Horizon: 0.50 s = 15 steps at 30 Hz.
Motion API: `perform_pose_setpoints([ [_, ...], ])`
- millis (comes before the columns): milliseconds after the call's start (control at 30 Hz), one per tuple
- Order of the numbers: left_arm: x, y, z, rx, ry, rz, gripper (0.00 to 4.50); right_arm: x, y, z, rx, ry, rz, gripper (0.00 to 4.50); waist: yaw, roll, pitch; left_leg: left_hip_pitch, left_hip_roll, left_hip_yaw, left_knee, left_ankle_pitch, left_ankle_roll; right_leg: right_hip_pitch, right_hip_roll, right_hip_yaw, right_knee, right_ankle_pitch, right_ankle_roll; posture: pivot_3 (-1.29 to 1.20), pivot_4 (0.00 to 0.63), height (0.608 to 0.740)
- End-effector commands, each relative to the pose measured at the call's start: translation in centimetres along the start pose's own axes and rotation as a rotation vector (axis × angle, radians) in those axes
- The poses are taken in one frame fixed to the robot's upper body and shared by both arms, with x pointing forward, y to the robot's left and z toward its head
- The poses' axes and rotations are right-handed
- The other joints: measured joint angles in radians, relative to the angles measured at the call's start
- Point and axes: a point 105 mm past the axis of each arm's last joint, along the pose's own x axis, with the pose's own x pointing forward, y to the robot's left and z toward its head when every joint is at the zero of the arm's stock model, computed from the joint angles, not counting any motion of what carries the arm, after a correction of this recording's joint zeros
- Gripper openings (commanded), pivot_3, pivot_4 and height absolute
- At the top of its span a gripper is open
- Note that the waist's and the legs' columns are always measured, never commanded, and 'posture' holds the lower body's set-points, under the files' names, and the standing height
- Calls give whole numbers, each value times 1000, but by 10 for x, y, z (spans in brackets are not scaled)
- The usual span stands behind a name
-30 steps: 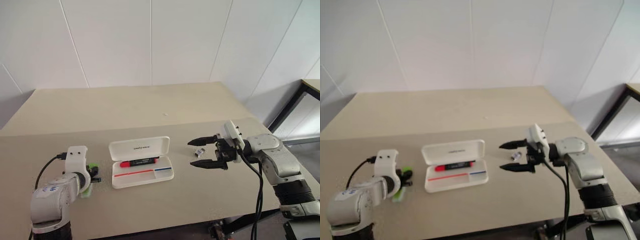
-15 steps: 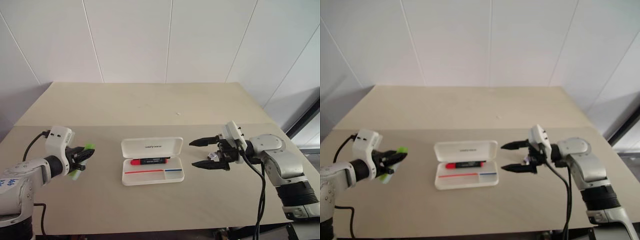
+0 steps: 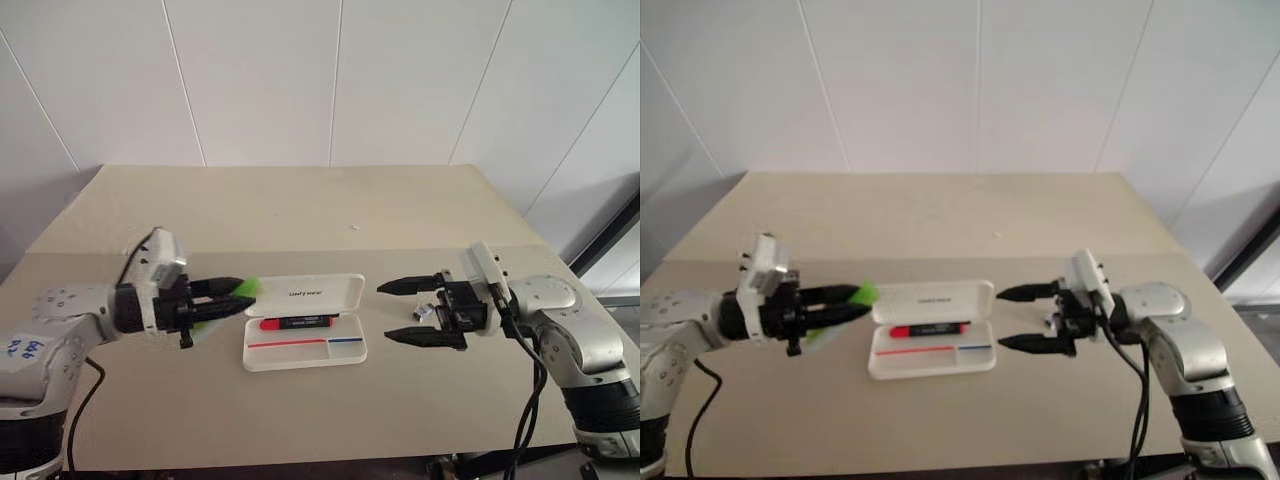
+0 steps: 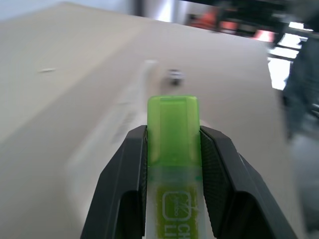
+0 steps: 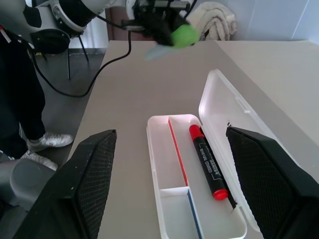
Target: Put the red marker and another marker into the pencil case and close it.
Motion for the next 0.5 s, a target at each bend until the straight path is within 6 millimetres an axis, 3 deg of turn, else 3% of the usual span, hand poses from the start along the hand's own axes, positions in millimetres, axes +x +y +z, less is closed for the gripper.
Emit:
perform_pose_setpoints([
  [33, 9, -6, -9, 43, 94, -107, 1088, -4, 0, 11, -52, -15, -38, 4500, 0, 0, 0, 0, 0, 0, 0, 0, 0, 0, 0, 0, 0, 0, 0, 0, 150, 740],
  [400, 52, 9, -33, 62, 152, -170, 1088, -10, 7, 3, -39, 12, -113, 4500, 3, 0, 0, -1, 0, 0, 9, -1, 2, 1, 1, 1, 6, 0, 1, 0, 150, 740],
  [500, 63, 22, -38, 63, 213, -146, 1088, -10, 7, 2, -38, 15, -123, 4500, 4, 0, 0, -1, 0, 0, 12, -2, 3, 1, 1, 1, 8, 0, 1, 0, 150, 740],
])
